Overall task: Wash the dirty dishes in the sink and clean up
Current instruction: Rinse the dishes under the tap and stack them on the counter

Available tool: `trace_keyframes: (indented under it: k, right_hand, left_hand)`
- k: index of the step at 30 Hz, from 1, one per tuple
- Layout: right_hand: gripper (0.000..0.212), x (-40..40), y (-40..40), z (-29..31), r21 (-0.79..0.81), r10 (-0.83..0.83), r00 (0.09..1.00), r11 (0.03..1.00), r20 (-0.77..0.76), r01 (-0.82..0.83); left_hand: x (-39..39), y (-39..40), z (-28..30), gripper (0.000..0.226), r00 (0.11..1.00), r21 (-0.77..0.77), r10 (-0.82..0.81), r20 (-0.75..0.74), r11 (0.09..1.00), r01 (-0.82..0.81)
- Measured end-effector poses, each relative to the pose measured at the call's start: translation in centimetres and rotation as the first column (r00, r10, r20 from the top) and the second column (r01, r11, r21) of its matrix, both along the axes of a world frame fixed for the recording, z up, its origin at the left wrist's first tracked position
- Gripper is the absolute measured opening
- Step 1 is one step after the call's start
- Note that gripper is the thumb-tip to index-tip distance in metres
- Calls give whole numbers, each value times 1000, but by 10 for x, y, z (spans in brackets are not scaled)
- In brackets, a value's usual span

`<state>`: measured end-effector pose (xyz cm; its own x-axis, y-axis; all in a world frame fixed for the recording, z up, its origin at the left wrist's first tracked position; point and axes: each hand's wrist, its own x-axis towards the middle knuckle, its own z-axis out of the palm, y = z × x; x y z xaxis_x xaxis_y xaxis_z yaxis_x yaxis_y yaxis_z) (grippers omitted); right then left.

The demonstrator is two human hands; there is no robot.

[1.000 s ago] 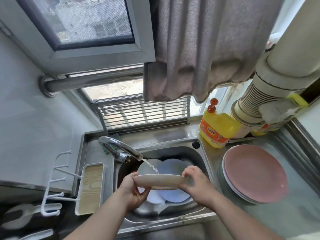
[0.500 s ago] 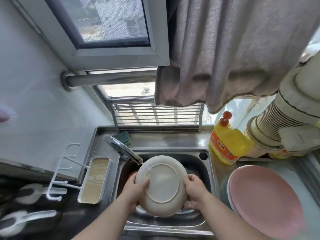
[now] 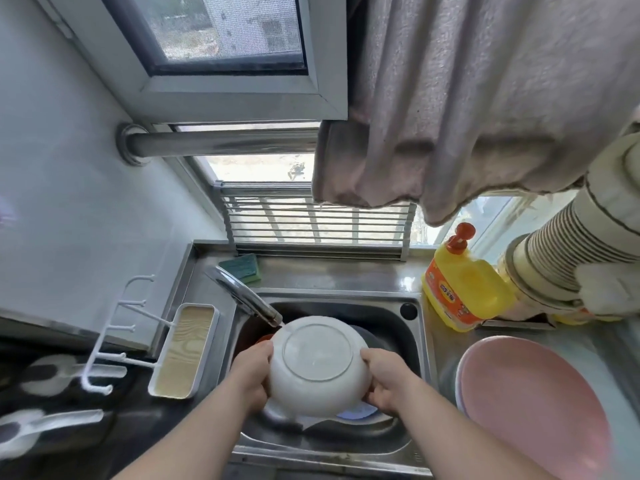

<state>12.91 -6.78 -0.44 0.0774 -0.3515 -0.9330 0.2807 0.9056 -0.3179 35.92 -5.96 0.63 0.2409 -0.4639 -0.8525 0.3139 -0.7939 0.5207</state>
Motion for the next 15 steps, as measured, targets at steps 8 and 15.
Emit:
trace_keyframes:
  k: [8, 15]
  right_hand:
    - [21, -15, -2, 15, -9, -80, 997, 997, 8, 80]
    - [32, -15, 20, 23, -51, 5, 1000, 999, -27, -6]
  left_hand:
    - [-9, -12, -2, 17, 995, -26, -97, 2, 995, 97]
    - [13, -35, -20, 23, 980, 144, 152, -126, 980, -134]
